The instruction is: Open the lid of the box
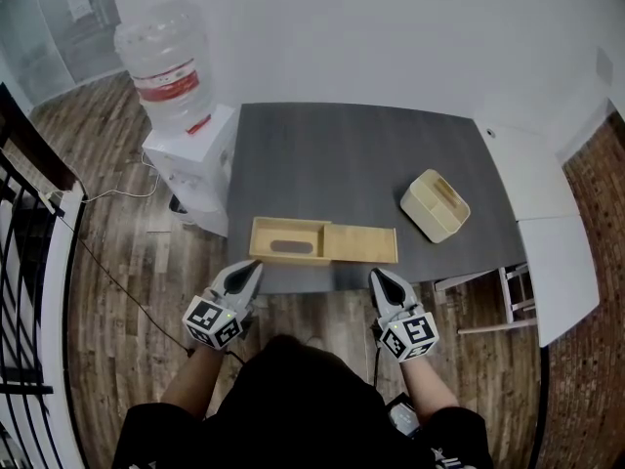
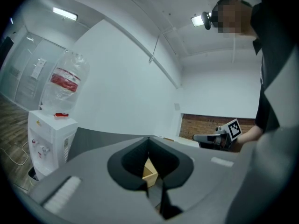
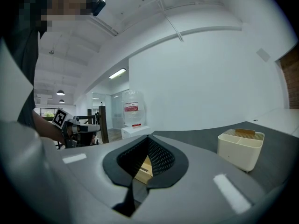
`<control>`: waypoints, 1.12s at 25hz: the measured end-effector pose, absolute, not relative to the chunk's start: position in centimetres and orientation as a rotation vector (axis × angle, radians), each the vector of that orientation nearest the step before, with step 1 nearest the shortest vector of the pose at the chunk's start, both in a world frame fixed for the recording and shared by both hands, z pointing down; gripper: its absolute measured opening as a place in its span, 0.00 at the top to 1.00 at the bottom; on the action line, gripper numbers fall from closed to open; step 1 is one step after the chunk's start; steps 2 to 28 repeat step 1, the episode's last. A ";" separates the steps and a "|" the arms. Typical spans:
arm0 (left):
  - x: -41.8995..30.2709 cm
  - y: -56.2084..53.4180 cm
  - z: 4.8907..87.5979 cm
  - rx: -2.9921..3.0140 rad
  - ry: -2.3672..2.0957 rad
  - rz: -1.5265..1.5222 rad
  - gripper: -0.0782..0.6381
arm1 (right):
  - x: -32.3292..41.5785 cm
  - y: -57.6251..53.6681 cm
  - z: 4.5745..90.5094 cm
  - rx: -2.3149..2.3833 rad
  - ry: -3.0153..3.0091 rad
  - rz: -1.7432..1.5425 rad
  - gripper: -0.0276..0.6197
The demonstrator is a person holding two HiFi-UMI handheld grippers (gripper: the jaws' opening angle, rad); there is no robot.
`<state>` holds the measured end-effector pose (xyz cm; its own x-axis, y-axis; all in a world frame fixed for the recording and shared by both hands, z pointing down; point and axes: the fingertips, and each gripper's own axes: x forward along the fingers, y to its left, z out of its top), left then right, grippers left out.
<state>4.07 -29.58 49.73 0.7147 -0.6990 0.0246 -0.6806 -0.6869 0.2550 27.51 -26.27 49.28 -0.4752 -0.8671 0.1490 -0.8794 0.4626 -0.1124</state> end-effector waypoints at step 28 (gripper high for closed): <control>4.0 -29.7 49.8 2.674 -1.096 -0.107 0.89 | 27.5 -26.4 49.3 1.572 -2.624 0.269 0.95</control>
